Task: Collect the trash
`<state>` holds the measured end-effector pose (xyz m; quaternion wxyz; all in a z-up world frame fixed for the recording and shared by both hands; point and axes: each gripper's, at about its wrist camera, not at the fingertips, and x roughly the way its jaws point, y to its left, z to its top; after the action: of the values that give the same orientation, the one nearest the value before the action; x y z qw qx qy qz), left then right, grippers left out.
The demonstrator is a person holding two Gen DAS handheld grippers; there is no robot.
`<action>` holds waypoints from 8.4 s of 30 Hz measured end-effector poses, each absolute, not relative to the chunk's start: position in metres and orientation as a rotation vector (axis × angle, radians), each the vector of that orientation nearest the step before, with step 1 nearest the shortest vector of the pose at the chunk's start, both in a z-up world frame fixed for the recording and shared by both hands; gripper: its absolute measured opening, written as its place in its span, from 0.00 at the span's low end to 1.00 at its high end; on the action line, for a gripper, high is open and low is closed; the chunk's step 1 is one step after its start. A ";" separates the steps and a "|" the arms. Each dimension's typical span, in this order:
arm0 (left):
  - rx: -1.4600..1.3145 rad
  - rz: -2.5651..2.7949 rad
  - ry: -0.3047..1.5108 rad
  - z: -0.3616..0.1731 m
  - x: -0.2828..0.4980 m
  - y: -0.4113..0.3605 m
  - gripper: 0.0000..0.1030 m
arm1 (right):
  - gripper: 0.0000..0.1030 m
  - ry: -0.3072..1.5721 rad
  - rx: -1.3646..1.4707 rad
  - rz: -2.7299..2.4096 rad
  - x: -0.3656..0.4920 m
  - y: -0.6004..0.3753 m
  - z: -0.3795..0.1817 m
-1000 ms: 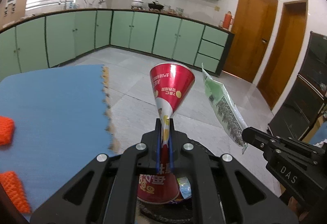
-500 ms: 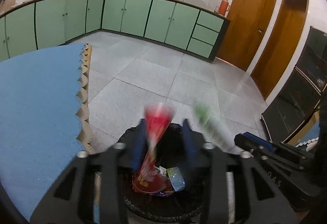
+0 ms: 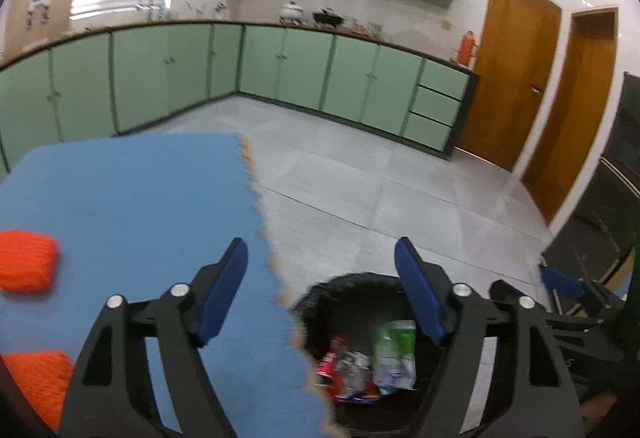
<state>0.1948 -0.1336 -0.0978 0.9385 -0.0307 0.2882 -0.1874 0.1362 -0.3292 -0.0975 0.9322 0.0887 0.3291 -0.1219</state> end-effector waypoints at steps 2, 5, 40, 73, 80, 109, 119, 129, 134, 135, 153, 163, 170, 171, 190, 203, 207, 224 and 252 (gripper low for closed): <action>-0.068 -0.342 0.573 -0.090 0.189 -0.112 0.77 | 0.94 0.657 0.163 -0.219 0.137 -0.311 -0.091; -0.059 -0.288 0.560 -0.082 0.180 -0.086 0.80 | 0.94 0.651 0.153 -0.165 0.141 -0.291 -0.086; -0.096 0.213 0.583 -0.096 0.107 0.173 0.81 | 0.87 0.692 -0.024 0.318 0.155 -0.022 -0.113; -0.121 0.172 0.604 -0.099 0.142 0.157 0.81 | 0.09 0.683 -0.010 0.261 0.167 -0.062 -0.097; -0.110 0.136 0.604 -0.097 0.182 0.128 0.81 | 0.09 0.635 0.023 0.165 0.190 -0.100 -0.084; -0.142 0.114 0.743 -0.129 0.258 0.118 0.23 | 0.09 0.649 0.067 0.141 0.219 -0.108 -0.100; -0.139 0.050 0.668 -0.099 0.233 0.096 0.20 | 0.09 0.598 0.069 0.129 0.204 -0.119 -0.077; -0.105 -0.063 0.625 -0.077 0.216 0.043 0.20 | 0.09 0.546 0.080 0.075 0.180 -0.154 -0.050; -0.091 -0.137 0.610 -0.071 0.211 0.003 0.20 | 0.09 0.529 0.091 0.007 0.169 -0.188 -0.043; -0.087 -0.155 0.605 -0.070 0.210 -0.008 0.20 | 0.09 0.527 0.096 -0.012 0.166 -0.198 -0.042; -0.038 -0.450 0.633 -0.098 0.207 -0.177 0.20 | 0.09 0.555 0.128 -0.282 0.139 -0.328 -0.059; 0.020 -0.536 0.724 -0.154 0.213 -0.232 0.21 | 0.09 0.623 0.186 -0.352 0.137 -0.378 -0.099; 0.032 -0.552 0.791 -0.174 0.223 -0.244 0.31 | 0.18 0.670 0.207 -0.348 0.144 -0.388 -0.122; 0.031 -0.551 0.795 -0.175 0.224 -0.244 0.34 | 0.18 0.677 0.211 -0.349 0.144 -0.389 -0.124; -0.012 -0.498 0.686 -0.127 0.212 -0.208 0.66 | 0.74 0.619 0.193 -0.339 0.134 -0.378 -0.102; -0.002 -0.394 0.580 -0.066 0.170 -0.142 0.86 | 0.94 0.594 0.235 -0.233 0.113 -0.337 -0.061; 0.003 -0.371 0.566 -0.053 0.149 -0.127 0.86 | 0.94 0.589 0.224 -0.196 0.098 -0.316 -0.047; 0.007 -0.336 0.506 -0.025 0.064 -0.088 0.86 | 0.94 0.542 0.186 -0.093 0.028 -0.261 -0.003; 0.017 -0.273 0.449 -0.011 0.001 -0.054 0.86 | 0.94 0.511 0.153 -0.066 -0.022 -0.237 0.003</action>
<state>0.0010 -0.0542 -0.0111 0.9656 0.0082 0.2221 -0.1347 -0.0221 -0.2368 0.0033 0.9641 0.0755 0.2526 -0.0324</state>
